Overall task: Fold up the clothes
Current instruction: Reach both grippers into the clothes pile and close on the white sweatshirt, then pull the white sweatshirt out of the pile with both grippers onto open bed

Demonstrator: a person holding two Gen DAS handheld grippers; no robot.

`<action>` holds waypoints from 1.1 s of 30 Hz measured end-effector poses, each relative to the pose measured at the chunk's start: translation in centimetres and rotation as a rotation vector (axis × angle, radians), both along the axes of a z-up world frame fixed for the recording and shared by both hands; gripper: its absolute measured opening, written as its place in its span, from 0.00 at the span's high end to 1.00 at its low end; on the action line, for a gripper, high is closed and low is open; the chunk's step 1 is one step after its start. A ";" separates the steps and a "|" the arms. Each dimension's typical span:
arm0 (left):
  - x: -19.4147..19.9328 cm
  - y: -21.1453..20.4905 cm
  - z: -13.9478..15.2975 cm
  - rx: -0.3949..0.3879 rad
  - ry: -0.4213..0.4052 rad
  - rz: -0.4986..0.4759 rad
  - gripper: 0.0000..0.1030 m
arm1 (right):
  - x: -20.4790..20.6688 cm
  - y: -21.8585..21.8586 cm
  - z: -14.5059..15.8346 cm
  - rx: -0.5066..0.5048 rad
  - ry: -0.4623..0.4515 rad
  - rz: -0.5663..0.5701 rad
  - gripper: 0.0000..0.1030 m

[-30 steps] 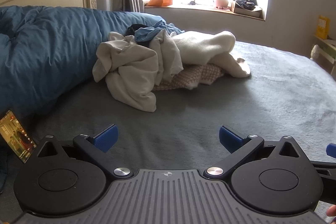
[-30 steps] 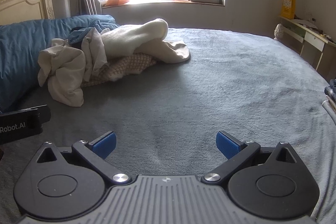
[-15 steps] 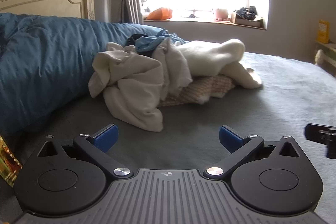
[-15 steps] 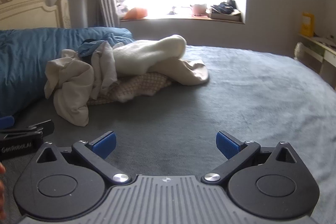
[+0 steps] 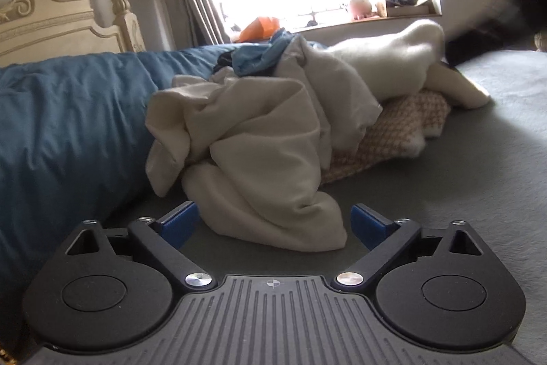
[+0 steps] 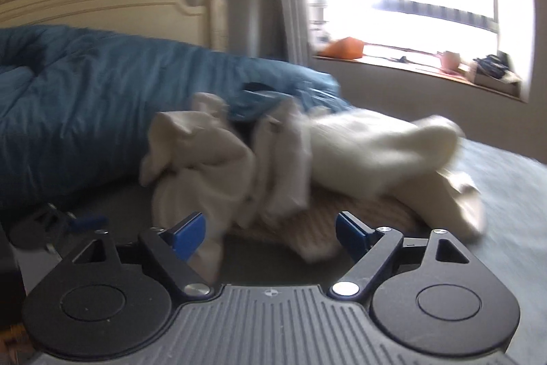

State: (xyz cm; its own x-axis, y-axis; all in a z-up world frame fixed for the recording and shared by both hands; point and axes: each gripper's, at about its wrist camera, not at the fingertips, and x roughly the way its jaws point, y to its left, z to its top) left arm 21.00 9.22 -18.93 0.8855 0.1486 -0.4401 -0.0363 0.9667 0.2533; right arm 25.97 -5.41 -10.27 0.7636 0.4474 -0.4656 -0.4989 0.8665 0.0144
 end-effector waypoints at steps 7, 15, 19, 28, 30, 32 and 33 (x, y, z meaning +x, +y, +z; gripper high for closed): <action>4.6 0.6 -2.5 0.018 0.004 0.002 0.10 | 11.8 9.3 -2.1 -0.134 0.034 0.111 0.27; 7.3 2.0 -3.7 -0.035 0.067 0.011 0.48 | 17.5 16.0 -4.2 -0.264 0.065 0.210 0.35; 6.7 2.5 -3.3 -0.068 0.066 0.037 0.85 | 17.9 17.2 -5.2 -0.311 0.128 0.199 0.66; 0.2 2.6 1.3 -0.140 -0.048 0.004 0.93 | 13.5 11.7 -0.8 -0.089 0.178 0.216 0.91; -1.8 2.3 2.7 -0.173 -0.056 -0.035 0.93 | 11.8 10.1 0.3 -0.048 0.192 0.223 0.91; -3.9 1.6 3.9 -0.185 -0.068 -0.082 0.93 | 9.8 8.6 1.6 -0.006 0.203 0.226 0.91; -5.1 1.2 4.5 -0.196 -0.072 -0.111 0.93 | 8.6 7.6 2.2 0.015 0.208 0.224 0.91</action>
